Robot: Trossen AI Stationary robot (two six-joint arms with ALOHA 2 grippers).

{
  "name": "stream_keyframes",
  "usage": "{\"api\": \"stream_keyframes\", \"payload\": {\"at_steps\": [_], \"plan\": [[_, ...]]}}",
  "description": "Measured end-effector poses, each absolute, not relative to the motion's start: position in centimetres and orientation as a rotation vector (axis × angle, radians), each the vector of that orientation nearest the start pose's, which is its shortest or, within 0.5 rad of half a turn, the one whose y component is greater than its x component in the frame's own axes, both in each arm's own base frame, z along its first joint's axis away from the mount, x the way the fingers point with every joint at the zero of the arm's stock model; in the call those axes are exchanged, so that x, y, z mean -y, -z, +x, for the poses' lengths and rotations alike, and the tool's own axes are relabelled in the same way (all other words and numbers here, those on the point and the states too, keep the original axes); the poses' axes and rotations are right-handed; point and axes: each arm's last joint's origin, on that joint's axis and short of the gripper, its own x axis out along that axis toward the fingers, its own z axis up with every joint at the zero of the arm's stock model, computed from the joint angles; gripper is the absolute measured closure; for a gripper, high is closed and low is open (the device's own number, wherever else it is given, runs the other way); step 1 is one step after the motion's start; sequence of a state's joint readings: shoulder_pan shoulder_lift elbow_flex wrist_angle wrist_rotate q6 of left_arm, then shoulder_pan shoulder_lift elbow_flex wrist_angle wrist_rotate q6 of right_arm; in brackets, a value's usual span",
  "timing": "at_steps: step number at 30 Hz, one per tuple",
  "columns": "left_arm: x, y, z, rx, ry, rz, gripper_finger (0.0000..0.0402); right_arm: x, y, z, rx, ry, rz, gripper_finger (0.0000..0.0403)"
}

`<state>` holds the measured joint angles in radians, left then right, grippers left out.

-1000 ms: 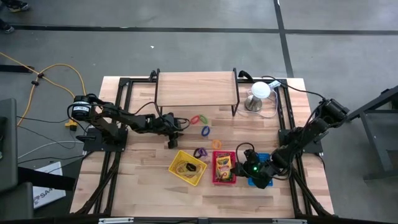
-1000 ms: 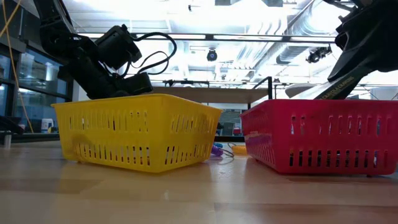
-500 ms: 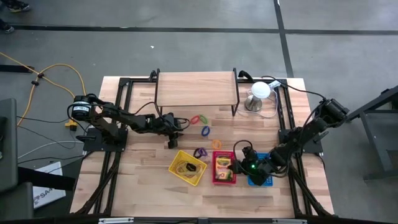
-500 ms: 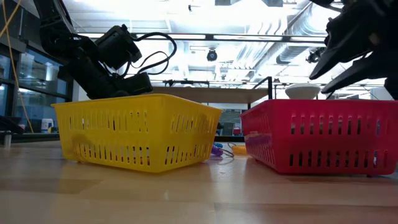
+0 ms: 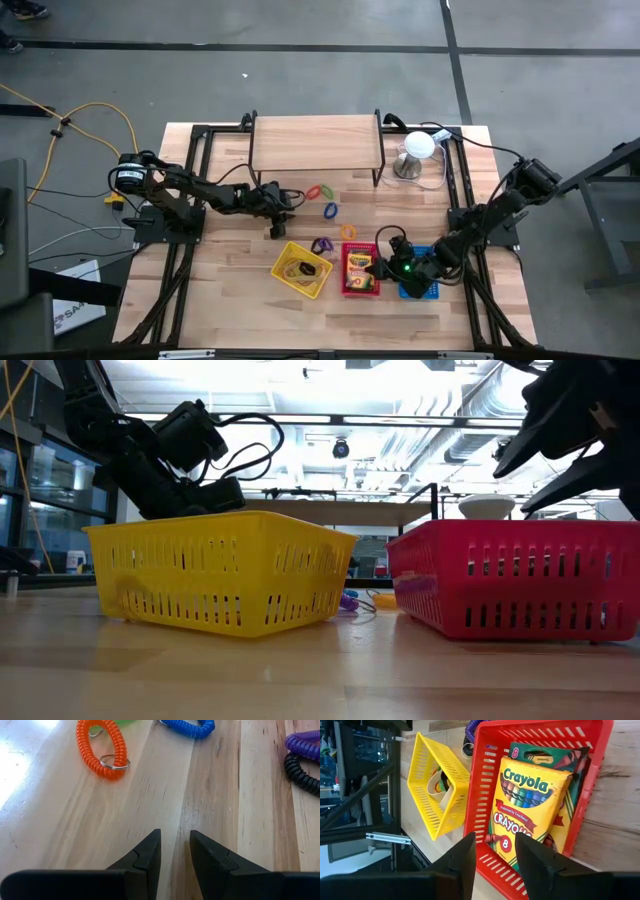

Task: Pick & Place Office Desk Supplies
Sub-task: Put the yellow spring keychain into the blue bin

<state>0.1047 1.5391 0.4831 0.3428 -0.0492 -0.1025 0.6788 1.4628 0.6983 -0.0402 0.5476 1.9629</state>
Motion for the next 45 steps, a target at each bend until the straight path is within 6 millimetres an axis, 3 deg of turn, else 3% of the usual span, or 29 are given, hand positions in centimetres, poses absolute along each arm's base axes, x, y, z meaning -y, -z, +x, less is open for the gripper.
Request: {"api": "stream_keyframes", "payload": {"at_steps": [6,14,30,37,45], "plan": [[-2.8,-12.0,25.6,-0.707,-0.184,-0.119,0.0303,-16.0,-17.5,22.2,-0.508,0.51,1.406,0.0281],[-2.8,-12.0,25.6,-0.708,-0.185,-0.121,0.0303,-14.8,-19.1,22.8,-0.467,0.431,1.314,0.028],[-2.8,-12.0,25.6,-0.707,-0.185,-0.121,0.0303,-10.0,-22.2,25.1,-0.367,0.288,0.963,0.0282],[-2.8,-12.0,25.6,-0.706,-0.187,-0.125,0.0303,-7.7,-22.4,26.2,-0.41,0.198,0.881,0.0282],[-2.8,-12.0,25.6,-0.703,-0.187,-0.128,0.0303,-6.8,-22.4,26.5,-0.432,0.167,0.828,0.0283]]}}
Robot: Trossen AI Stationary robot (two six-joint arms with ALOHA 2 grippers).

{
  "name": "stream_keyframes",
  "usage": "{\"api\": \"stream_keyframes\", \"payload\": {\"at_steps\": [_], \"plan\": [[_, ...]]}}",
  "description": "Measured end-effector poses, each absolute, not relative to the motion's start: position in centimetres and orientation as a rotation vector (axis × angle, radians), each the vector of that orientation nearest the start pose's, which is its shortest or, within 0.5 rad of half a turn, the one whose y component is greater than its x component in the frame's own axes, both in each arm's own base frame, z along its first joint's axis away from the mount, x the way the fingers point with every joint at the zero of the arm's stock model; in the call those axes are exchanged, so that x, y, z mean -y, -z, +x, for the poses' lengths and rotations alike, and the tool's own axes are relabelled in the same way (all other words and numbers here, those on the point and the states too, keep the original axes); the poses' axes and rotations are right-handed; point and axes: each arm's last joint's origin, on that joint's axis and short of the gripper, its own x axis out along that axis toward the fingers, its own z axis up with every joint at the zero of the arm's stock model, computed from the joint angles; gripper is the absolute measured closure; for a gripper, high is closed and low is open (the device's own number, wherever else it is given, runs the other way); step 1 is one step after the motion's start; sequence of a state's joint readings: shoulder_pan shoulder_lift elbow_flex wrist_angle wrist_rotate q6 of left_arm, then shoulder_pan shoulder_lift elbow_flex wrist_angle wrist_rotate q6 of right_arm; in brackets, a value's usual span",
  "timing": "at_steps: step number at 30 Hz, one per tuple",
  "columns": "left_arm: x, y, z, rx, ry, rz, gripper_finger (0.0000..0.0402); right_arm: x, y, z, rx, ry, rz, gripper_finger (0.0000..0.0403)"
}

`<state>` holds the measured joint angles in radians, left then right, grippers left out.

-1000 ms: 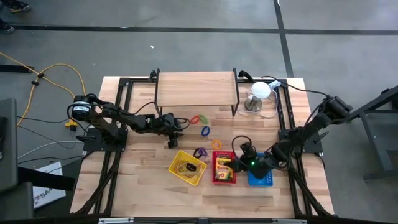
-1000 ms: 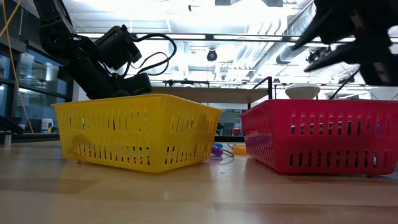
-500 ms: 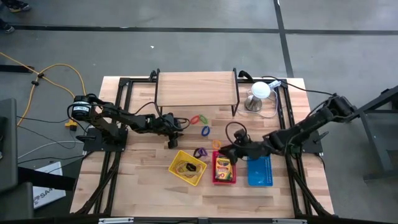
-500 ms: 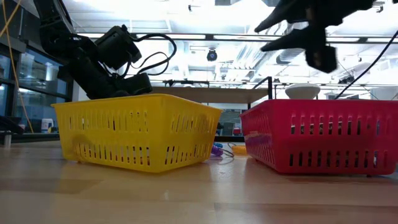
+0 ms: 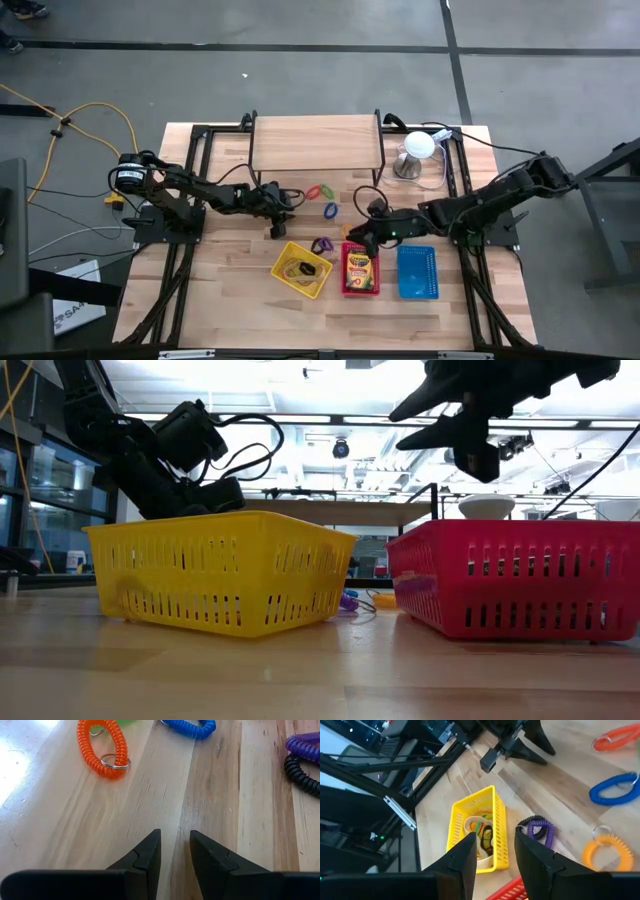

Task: Pick & Place Office Desk Supplies
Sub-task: Put the yellow spring keychain into the blue bin

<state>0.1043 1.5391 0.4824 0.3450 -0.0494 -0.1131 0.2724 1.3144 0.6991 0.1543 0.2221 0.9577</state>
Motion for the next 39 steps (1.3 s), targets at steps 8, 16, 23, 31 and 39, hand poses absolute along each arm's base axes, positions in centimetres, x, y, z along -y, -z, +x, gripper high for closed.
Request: {"api": "stream_keyframes", "payload": {"at_steps": [8,16,23,31,39], "plan": [[-2.8,-12.0,25.6,-0.703,-0.187,-0.128,0.0303,-4.3,-22.3,27.1,-0.458,0.113,0.689,0.0283],[-2.8,-12.0,25.6,-0.704,-0.188,-0.128,0.0303,-1.1,-22.2,27.3,-0.486,0.057,0.527,0.0283],[-2.8,-12.0,25.6,-0.704,-0.185,-0.126,0.0303,0.0,-21.9,27.2,-0.511,0.068,0.355,0.0283],[-2.7,-12.0,25.6,-0.705,-0.184,-0.126,0.0303,0.3,-19.6,27.7,-0.639,0.053,0.232,0.0283],[-2.7,-12.0,25.6,-0.704,-0.185,-0.126,0.0303,0.4,-17.2,28.4,-0.728,0.052,0.197,0.0283]]}}
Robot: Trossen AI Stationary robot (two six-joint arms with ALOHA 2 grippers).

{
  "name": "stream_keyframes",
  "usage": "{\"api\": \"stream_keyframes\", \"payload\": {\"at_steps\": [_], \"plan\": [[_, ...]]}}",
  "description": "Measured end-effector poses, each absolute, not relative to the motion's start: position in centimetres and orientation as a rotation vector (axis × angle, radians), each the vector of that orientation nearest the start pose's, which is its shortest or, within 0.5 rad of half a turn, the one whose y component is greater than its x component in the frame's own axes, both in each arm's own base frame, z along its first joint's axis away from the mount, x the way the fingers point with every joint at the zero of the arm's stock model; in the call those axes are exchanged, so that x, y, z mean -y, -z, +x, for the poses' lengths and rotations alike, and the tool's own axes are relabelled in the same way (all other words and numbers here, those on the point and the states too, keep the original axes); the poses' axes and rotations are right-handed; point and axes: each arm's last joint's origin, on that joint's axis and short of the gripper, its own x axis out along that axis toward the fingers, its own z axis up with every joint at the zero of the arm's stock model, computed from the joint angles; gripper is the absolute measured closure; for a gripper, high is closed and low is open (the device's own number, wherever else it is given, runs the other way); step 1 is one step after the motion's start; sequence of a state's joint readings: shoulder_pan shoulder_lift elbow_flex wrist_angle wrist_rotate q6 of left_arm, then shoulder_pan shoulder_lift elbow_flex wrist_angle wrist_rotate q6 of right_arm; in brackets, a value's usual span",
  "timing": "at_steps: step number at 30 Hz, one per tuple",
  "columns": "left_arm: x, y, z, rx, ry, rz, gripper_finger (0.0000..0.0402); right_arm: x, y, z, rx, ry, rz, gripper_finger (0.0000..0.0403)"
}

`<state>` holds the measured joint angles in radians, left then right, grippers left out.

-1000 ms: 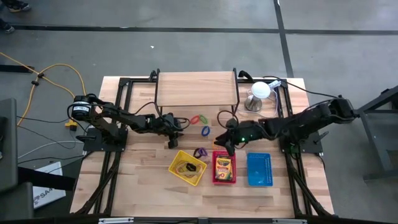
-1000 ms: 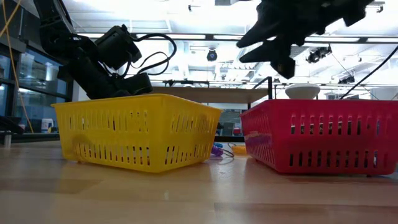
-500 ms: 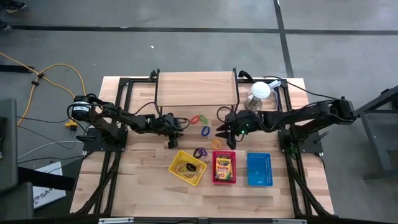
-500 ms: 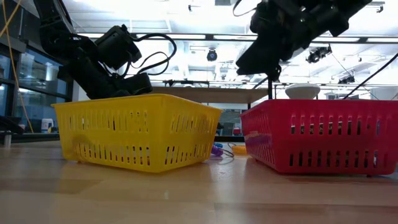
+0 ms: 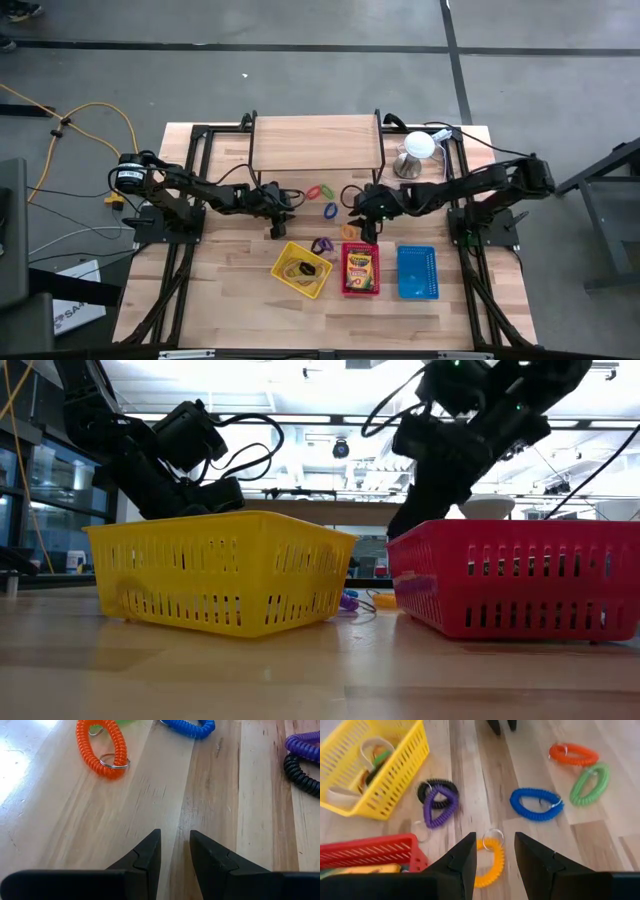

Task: Pick & Place Office Desk Supplies
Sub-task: Put the yellow spring keychain into the blue bin

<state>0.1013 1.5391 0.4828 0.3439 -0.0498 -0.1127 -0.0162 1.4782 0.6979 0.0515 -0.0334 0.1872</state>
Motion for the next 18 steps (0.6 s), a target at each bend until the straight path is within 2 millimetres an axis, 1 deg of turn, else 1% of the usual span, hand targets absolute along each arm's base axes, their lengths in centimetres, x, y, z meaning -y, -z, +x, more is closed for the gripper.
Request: {"api": "stream_keyframes", "payload": {"at_steps": [12,18], "plan": [[-2.8,-12.1,25.6,-0.703,-0.185,-0.126,0.0303,0.4,-13.5,29.1,-0.867,0.062,0.197,0.0283],[-2.8,-12.1,25.6,-0.703,-0.185,-0.126,0.0303,0.3,-12.6,29.4,-0.878,0.062,0.196,0.0283]]}}
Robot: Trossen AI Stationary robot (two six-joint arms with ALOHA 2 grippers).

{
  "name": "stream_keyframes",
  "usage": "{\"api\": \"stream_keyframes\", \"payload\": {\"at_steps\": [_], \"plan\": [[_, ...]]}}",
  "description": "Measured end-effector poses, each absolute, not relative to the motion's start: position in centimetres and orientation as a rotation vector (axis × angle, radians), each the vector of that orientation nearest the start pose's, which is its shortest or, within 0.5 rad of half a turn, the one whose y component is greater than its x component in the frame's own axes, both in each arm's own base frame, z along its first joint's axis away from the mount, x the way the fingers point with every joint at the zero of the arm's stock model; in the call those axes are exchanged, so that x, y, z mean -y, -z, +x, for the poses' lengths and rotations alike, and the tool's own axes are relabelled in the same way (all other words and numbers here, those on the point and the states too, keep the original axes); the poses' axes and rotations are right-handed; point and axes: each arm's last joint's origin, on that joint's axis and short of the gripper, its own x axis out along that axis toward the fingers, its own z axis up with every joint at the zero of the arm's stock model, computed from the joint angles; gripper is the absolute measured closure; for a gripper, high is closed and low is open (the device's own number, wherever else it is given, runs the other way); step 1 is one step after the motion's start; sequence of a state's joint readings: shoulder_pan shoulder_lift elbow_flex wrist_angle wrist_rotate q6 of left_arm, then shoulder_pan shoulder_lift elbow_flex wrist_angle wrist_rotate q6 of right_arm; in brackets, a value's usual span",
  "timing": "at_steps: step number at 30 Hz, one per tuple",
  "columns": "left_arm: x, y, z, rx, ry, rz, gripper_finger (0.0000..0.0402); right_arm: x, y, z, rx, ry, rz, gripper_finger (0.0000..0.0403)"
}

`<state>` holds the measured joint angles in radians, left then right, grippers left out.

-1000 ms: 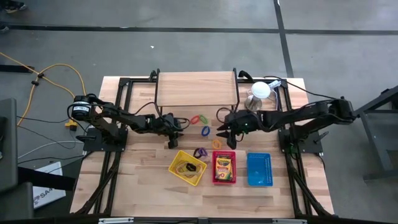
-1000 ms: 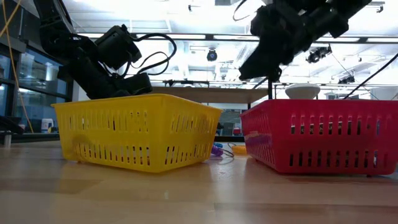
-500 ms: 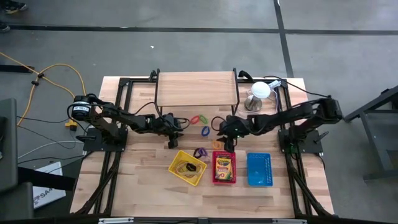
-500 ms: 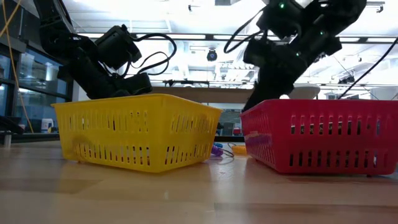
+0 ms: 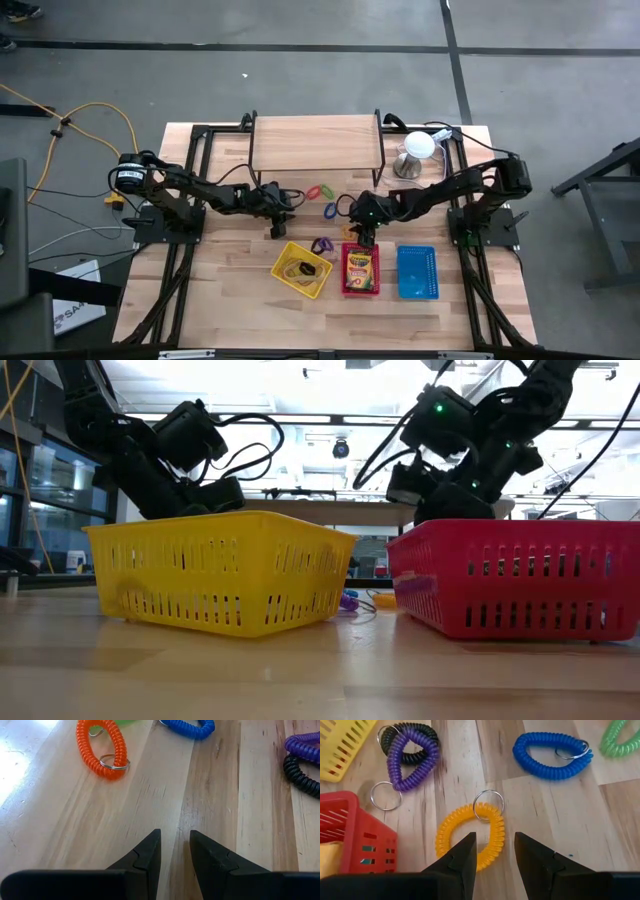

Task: Pick & Place Office Desk Supplies
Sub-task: Put the yellow spring keychain into the blue bin

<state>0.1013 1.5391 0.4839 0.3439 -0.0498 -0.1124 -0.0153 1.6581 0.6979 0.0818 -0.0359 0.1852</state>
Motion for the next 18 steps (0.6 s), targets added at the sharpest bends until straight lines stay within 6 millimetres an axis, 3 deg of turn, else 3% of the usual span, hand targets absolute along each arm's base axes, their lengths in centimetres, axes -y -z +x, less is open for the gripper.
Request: {"api": "stream_keyframes", "payload": {"at_steps": [18], "plan": [[-2.75,-12.06,25.64,-0.704,-0.184,-0.125,0.0303,0.37,-12.31,29.18,-0.916,0.06,0.16,0.0284]]}}
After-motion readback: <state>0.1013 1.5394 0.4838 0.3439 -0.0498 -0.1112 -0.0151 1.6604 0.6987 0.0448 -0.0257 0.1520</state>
